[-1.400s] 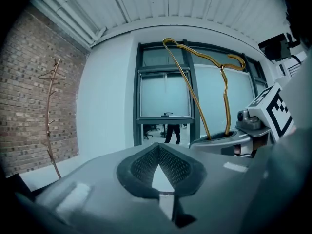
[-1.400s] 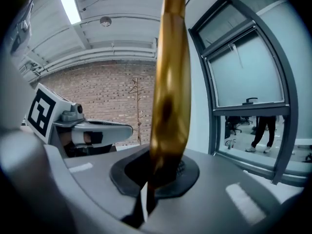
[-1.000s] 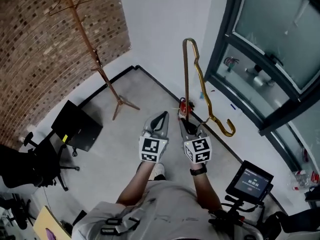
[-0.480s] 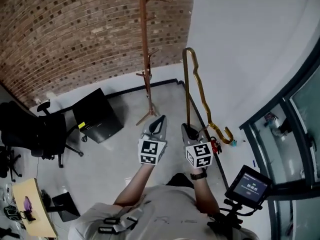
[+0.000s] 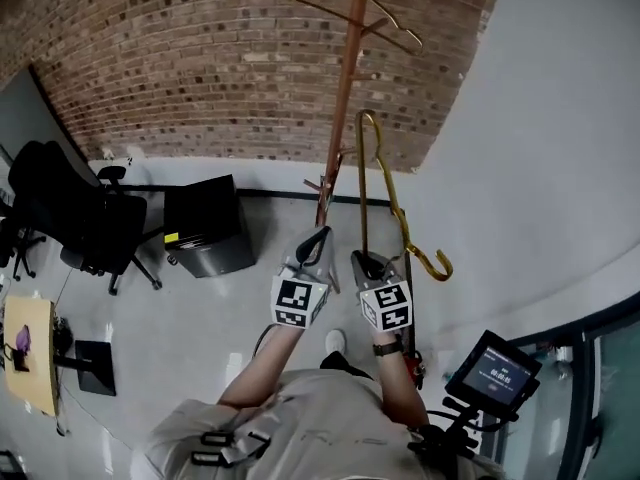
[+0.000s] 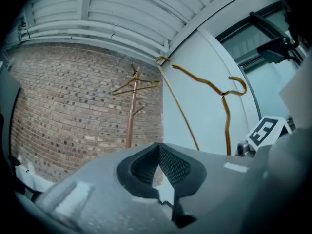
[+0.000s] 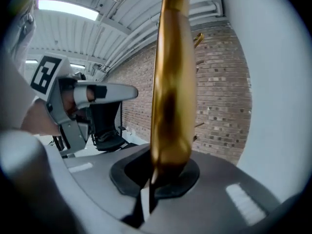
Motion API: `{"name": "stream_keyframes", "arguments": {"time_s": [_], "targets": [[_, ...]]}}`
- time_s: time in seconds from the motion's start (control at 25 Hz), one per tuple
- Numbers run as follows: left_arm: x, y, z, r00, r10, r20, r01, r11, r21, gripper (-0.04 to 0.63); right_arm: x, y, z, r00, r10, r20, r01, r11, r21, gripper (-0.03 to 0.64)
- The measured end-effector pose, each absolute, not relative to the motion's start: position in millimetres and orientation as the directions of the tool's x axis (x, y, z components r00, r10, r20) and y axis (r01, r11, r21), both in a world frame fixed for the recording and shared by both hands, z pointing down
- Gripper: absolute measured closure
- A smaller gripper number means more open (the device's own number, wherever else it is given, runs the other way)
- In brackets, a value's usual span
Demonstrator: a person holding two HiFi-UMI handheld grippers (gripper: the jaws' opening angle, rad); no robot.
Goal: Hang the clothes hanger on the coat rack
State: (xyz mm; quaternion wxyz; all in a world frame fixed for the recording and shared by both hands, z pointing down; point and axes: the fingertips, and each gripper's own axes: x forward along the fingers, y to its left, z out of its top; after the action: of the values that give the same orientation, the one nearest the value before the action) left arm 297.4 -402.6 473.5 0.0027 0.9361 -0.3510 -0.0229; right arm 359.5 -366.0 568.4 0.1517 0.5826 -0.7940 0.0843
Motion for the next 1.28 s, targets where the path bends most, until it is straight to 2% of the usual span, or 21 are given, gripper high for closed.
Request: {"name": "stream_keyframes", "arguments": {"time_s": [0.16, 0.32, 0.52, 0.72, 0.96, 1.08, 1.28], "targets": [[334, -442, 447, 0.737, -0.666, -0.115, -0.673, -0.739, -0.033, 0.595, 388, -426, 566, -0.369, -0.858, 0.358, -0.906, 0.418, 0.07, 0.615], [358, -487, 469, 0.713, -0.7, -0.018, -0.7, -0.714, 0.022, 0.595, 408, -477, 581, -0.437, -0.804, 0.404, -0.858, 0.507, 0.081, 0.615], [353, -509, 490, 0.654, -0.754, 0.052, -0.756, -0.654, 0.028, 0.595, 415, -500, 599, -0.505, -0.716, 0.482, -0.797, 0.602, 0.06, 0.615], [341, -507, 481, 0.629, -0.777, -0.029, -0.777, -0.63, 0.017, 0.595, 403, -503, 594, -0.584, -0.598, 0.549, -0.719, 0.695, -0.01, 0.615], [356, -497, 482, 0.684, -0.729, -0.026, -0.728, -0.685, 0.027, 0.595, 412, -524, 567, -0.597, -0.501, 0.627, -0.593, 0.801, 0.075, 0.614], [366, -509, 476, 0.692, -0.719, -0.061, -0.72, -0.694, 0.016, 0.595, 428, -554, 559, -0.585, -0.442, 0.68, -0.524, 0.846, 0.1, 0.614], [370, -527, 489, 0.692, -0.722, -0.007, -0.722, -0.692, 0.026, 0.595, 445, -590, 550, -0.57, -0.347, 0.745, -0.467, 0.882, 0.053, 0.614]]}}
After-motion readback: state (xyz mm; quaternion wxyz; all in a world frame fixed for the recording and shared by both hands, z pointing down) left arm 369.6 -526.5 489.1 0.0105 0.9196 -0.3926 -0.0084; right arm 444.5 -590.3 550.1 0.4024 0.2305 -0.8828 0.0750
